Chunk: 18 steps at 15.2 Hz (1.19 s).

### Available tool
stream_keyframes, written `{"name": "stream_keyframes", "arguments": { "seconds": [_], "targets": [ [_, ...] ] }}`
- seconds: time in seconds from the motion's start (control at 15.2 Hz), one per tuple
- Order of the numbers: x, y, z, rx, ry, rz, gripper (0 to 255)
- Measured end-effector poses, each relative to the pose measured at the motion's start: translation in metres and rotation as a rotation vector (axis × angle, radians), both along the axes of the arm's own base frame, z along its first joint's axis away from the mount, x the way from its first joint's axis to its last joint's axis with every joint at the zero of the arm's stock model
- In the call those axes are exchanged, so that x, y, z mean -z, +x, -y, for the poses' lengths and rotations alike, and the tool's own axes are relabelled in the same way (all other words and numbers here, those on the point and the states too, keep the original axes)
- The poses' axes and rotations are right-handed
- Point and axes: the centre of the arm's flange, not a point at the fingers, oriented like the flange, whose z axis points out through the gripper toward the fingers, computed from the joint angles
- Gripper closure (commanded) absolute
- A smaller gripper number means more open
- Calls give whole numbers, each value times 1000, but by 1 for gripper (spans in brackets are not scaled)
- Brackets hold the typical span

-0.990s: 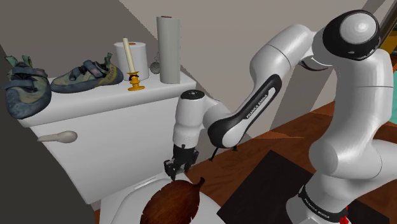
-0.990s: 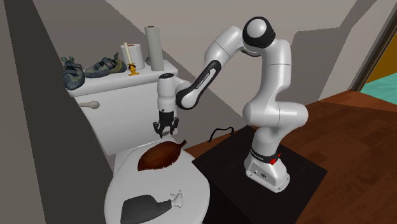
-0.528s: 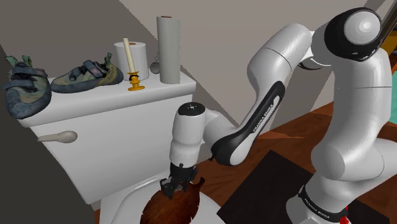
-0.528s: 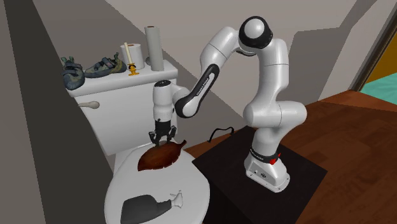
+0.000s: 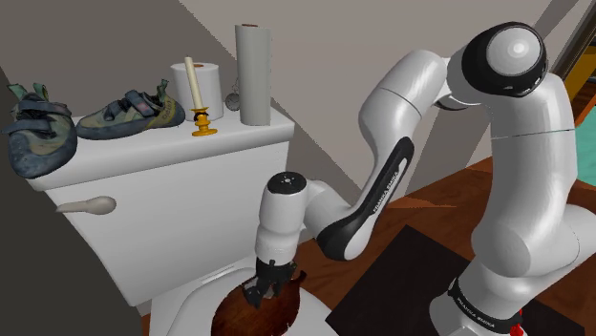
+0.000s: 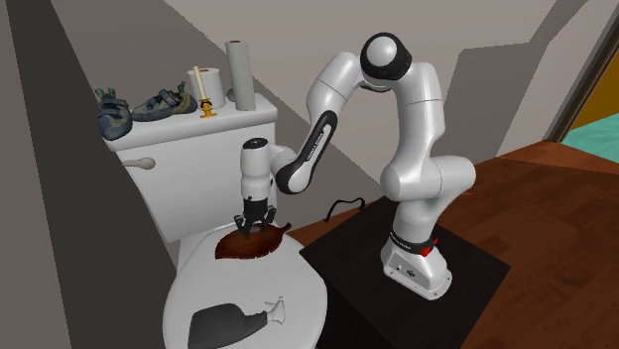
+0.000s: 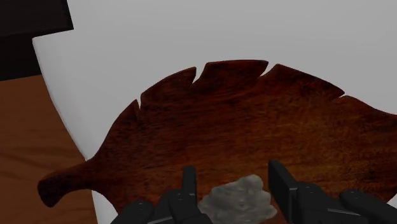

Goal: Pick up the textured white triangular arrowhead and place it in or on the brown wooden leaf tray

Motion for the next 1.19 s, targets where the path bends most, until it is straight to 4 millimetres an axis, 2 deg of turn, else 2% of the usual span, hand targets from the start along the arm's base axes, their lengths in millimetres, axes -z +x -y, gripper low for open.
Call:
{"name": "stream_keyframes", "arguments": {
  "seconds": [0.33, 0.73, 0.79, 1.19],
  "targets": [
    [24, 0, 0, 0, 0, 2, 255],
    [24, 1, -2, -2, 0, 10, 255],
    [24, 1, -2, -2, 0, 10, 0],
    [28, 0, -1, 0, 0, 1, 0]
  ]
}}
